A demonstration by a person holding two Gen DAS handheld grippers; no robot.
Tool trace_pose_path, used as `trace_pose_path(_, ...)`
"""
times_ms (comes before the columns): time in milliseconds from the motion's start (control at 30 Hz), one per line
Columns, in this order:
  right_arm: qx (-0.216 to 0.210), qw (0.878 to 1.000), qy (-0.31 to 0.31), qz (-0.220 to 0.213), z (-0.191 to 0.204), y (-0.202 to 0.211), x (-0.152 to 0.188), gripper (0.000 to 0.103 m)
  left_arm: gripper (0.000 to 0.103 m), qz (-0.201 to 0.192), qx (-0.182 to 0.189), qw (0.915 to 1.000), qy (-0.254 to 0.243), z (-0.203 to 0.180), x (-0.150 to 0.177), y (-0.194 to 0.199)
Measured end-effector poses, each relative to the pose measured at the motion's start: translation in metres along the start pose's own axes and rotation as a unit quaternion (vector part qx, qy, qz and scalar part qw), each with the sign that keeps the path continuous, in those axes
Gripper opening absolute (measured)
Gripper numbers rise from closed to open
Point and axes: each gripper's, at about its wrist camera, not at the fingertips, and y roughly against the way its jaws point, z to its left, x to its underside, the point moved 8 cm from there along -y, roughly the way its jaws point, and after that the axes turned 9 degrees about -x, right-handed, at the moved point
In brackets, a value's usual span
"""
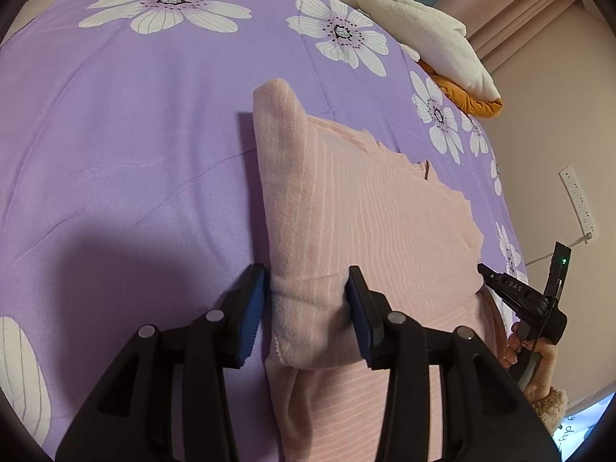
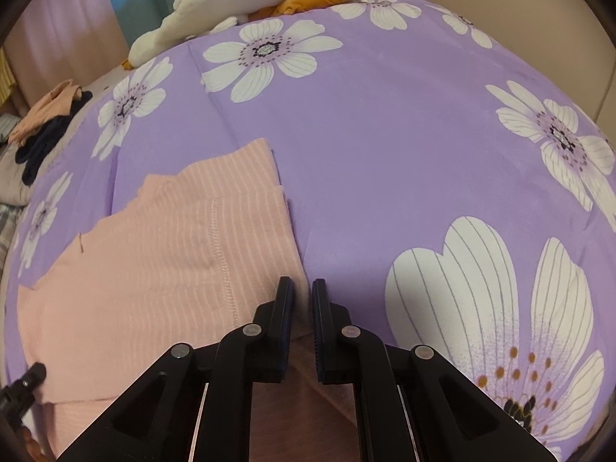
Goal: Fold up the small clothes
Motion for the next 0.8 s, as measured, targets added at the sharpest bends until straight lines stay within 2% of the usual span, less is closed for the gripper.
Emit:
trace_pose_path(267,-0.005,1.0,-0.003,0.003,-0.001,0.0,-0.001,0.005,0.046,0.0,-0.001,1.0,-0.001,-0.003,0.0,0.001)
trace_pose_path(367,-0.003,1.0,-0.003,-0.002,-0.001,0.002,-0.002,0.009,0.047,-0.002,-0.024,0.9996,-0.012,-0.005,0.004,0.01)
trace_pose_path(433,0.003,1.0,0.003,-0.005,0.001,0.007,-0.002,0.013,0.054,-0.011,-0.044,0.9988,-0.018,-0.005,0.008,0.019)
trace_pose_path(467,0.005,1.0,0.006,-0.005,0.001,0.011,-0.002,0.02,0.058,-0.015,-0.053,0.9983,-0.02,-0.006,0.012,0.023)
trace_pose_path(500,0.004,1.0,0.008,-0.004,0.0,0.015,-0.002,0.033,0.062,-0.018,-0.062,0.9976,-0.026,-0.008,0.016,0.03)
trace_pose_path(533,-0.003,1.0,0.009,-0.002,0.0,0.021,0.0,0.042,0.064,-0.018,-0.065,0.9973,-0.028,-0.01,0.019,0.034)
trace_pose_path(567,-0.014,1.0,0.008,-0.003,0.0,0.027,0.001,0.058,0.068,-0.019,-0.068,0.997,-0.032,-0.014,0.023,0.042)
trace_pose_path(600,-0.031,0.999,0.006,-0.008,0.0,0.035,0.003,0.063,0.071,-0.023,-0.066,0.997,-0.033,-0.017,0.027,0.049)
trace_pose_path(700,-0.073,0.997,0.004,-0.012,0.001,0.06,0.013,0.065,0.079,-0.026,-0.058,0.9975,-0.029,-0.023,0.044,0.066)
trace_pose_path(800,-0.09,0.996,0.021,-0.01,0.0,0.082,0.029,0.066,0.08,-0.015,-0.055,0.998,-0.027,-0.027,0.07,0.073)
